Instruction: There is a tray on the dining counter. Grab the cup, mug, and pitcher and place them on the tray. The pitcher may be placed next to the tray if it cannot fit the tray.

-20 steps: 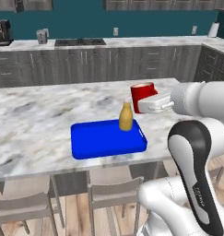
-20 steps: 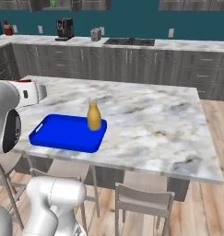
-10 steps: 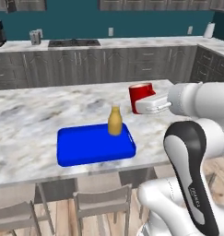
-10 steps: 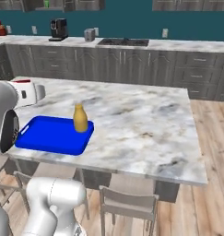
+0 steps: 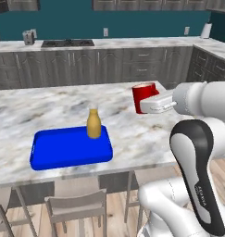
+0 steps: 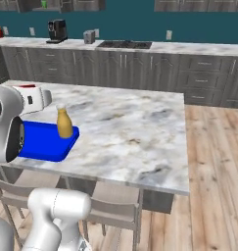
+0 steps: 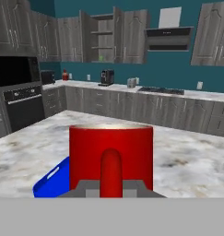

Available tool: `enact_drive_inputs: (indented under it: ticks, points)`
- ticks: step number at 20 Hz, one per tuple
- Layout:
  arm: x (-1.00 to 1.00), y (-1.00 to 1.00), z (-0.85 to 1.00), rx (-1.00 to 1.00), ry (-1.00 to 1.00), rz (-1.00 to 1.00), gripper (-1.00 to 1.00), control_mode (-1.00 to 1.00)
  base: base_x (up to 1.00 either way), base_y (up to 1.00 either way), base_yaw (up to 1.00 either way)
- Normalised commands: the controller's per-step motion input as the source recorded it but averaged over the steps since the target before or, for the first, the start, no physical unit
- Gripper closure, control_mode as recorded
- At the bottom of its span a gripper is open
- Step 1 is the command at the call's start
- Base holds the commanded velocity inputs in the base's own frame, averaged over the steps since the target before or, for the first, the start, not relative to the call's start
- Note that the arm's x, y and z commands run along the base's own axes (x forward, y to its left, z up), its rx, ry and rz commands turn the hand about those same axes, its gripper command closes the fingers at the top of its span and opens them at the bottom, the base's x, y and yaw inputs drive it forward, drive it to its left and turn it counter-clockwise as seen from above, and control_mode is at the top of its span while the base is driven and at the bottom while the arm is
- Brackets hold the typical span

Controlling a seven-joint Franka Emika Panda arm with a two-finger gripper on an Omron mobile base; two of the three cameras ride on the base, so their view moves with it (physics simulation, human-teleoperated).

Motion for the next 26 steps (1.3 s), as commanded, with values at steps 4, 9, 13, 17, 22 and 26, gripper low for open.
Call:
enact_drive_inputs:
  ticks: [4,9,13,17,22,26]
  points:
    - [0.0,0.0,0.0,0.0,0.0,0.0,1.0,1.0,0.49,0.09,-0.03]
    - [0.0,0.0,0.0,0.0,0.0,0.0,1.0,1.0,0.52,0.62,-0.12]
    - [0.0,0.0,0.0,0.0,0.0,0.0,1.0,1.0,0.45,0.83,-0.15]
    - [0.0,0.0,0.0,0.0,0.0,0.0,1.0,1.0,0.0,0.61,-0.02]
    - [0.0,0.0,0.0,0.0,0.0,0.0,1.0,1.0,-0.47,0.08,0.0]
    - [0.0,0.0,0.0,0.0,0.0,0.0,1.0,1.0,0.55,0.03,-0.05]
